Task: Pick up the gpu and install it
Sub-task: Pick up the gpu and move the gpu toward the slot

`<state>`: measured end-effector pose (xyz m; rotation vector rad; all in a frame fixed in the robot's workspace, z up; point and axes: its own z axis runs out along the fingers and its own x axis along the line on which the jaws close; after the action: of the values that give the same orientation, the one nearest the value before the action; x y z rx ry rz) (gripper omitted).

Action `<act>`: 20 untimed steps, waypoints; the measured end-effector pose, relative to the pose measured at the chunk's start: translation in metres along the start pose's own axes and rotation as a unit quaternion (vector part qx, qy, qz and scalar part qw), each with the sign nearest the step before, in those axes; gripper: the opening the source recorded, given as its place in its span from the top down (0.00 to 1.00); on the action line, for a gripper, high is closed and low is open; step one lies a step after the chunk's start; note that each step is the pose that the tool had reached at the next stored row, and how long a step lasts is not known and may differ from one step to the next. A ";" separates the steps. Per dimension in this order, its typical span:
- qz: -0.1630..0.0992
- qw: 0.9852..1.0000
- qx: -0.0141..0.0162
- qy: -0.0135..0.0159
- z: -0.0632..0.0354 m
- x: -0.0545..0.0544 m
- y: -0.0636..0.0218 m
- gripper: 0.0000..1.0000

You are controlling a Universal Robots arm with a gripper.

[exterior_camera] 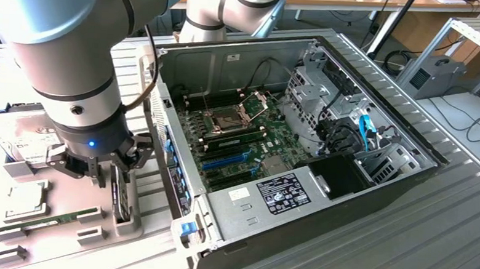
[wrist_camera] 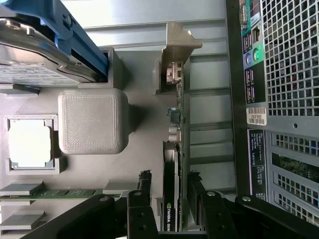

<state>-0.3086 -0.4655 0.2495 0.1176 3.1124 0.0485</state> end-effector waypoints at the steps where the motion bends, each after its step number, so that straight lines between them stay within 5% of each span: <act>1: 0.000 1.000 0.000 0.000 0.0010 0.000 0.0000 0.58; 14: 0.000 1.000 0.000 0.000 0.0050 0.000 -0.0002 0.58; 20: 0.000 1.000 0.000 0.000 0.0050 0.000 -0.0002 0.74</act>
<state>-0.3087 -0.4655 0.2445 0.1177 3.1124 0.0483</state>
